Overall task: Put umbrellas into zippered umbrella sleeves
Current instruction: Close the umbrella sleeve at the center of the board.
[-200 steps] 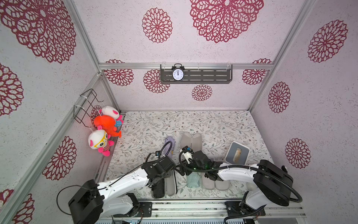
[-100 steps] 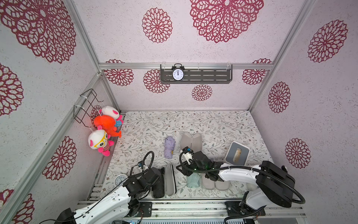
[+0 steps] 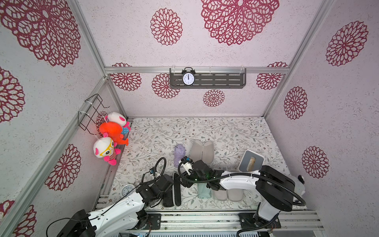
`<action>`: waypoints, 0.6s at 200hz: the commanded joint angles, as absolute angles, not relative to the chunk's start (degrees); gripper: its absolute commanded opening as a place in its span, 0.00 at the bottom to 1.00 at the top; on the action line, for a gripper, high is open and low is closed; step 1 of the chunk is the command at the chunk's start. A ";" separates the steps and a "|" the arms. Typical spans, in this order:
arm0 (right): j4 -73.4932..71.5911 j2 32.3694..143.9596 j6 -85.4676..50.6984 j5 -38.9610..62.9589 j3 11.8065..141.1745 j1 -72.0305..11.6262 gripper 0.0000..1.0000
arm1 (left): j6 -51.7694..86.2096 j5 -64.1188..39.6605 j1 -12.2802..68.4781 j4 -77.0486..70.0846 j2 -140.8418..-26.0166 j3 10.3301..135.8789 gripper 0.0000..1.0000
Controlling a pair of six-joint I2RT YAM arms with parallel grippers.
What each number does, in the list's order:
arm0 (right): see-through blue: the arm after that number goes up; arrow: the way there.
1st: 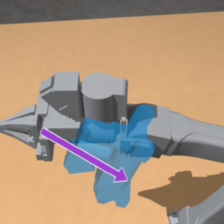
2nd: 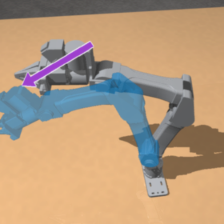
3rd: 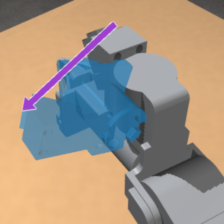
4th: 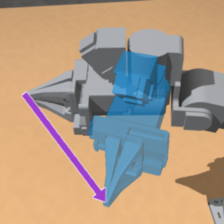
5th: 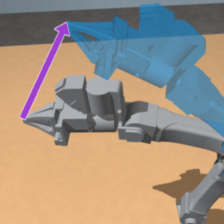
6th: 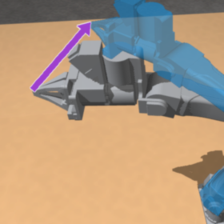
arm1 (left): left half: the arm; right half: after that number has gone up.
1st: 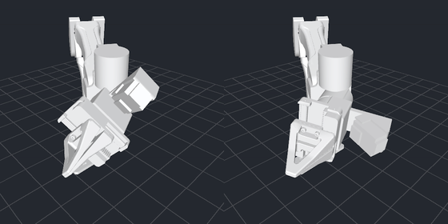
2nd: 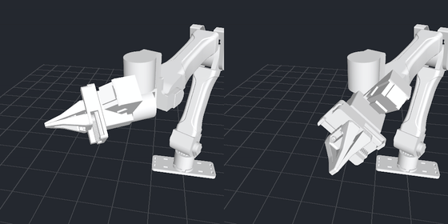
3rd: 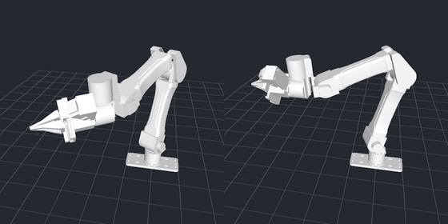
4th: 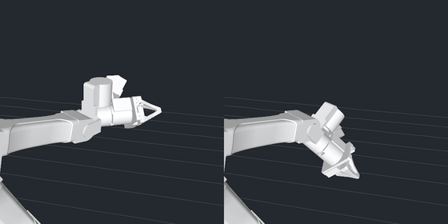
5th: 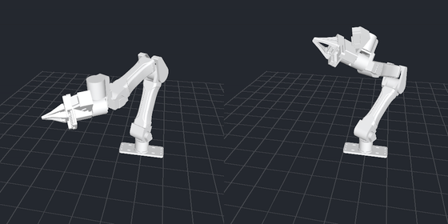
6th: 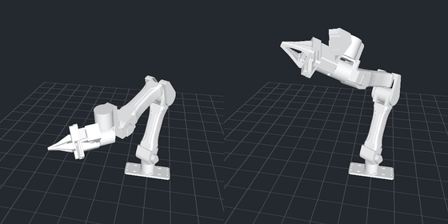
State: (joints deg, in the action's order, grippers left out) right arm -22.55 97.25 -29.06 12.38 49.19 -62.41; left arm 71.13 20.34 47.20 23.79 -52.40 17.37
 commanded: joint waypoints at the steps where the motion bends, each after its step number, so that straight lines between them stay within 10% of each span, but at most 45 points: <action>1: -19.79 99.02 -28.66 11.69 51.43 -62.49 0.45 | 70.42 15.03 47.15 21.67 -52.24 15.79 0.33; 62: -15.90 104.94 -28.21 11.40 57.76 -62.58 0.45 | 73.27 20.07 45.79 36.41 -36.10 14.40 0.54; 120: -15.74 106.90 -28.39 14.08 59.55 -62.80 0.50 | 75.93 22.99 44.71 46.97 -24.00 14.57 0.53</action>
